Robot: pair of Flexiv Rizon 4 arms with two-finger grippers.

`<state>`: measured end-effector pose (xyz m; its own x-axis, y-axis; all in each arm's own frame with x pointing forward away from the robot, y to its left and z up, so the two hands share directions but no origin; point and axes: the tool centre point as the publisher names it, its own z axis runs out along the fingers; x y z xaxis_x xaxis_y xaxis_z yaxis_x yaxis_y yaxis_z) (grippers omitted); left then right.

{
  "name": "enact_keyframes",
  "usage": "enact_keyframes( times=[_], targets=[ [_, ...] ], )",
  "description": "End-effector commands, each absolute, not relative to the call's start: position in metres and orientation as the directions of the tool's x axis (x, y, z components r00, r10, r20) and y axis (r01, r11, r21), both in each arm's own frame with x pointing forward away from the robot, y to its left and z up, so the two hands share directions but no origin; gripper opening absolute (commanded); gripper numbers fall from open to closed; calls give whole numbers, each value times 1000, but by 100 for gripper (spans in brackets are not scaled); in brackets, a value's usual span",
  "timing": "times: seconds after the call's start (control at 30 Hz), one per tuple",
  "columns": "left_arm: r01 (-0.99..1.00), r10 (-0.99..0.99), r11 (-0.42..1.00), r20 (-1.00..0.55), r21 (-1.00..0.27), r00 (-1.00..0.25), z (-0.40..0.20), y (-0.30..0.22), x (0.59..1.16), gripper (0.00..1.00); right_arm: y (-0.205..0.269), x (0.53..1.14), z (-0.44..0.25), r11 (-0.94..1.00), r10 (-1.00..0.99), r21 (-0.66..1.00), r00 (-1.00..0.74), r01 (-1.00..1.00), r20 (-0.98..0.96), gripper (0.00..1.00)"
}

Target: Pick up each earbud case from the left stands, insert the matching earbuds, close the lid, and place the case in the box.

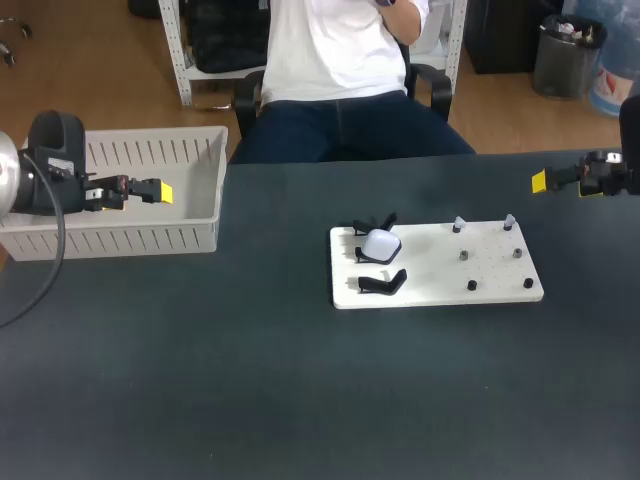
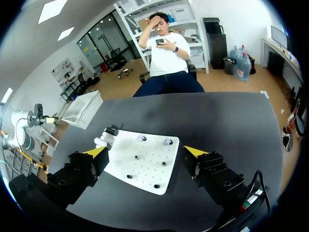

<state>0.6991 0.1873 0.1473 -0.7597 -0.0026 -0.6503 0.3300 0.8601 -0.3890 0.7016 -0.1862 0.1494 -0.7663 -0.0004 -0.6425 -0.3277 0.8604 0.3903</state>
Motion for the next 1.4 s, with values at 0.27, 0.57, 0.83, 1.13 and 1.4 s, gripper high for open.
enact_keyframes(
  times=[0.27, 0.57, 0.83, 1.13, 1.4],
  targets=[
    [322, 0, 866, -643, -383, -766, 150, 185, 700, 100, -186, 702, 149, 861, -1, 390, -767, -328, -642, 100],
    [642, 157, 721, -841, -260, -517, 161, 173, 703, 100, -186, 702, 149, 861, -1, 390, -767, -328, -642, 100],
    [879, 207, 475, -975, 32, -76, 167, 161, 701, 100, -186, 702, 149, 861, -1, 390, -767, -328, -642, 100],
    [937, 256, 293, -960, 189, 113, 163, 112, 686, 100, -186, 702, 149, 861, -1, 390, -767, -328, -642, 100],
    [951, 335, 200, -929, 234, 158, 142, 55, 680, 100, -186, 702, 149, 861, -1, 390, -767, -328, -642, 100]
  ],
)
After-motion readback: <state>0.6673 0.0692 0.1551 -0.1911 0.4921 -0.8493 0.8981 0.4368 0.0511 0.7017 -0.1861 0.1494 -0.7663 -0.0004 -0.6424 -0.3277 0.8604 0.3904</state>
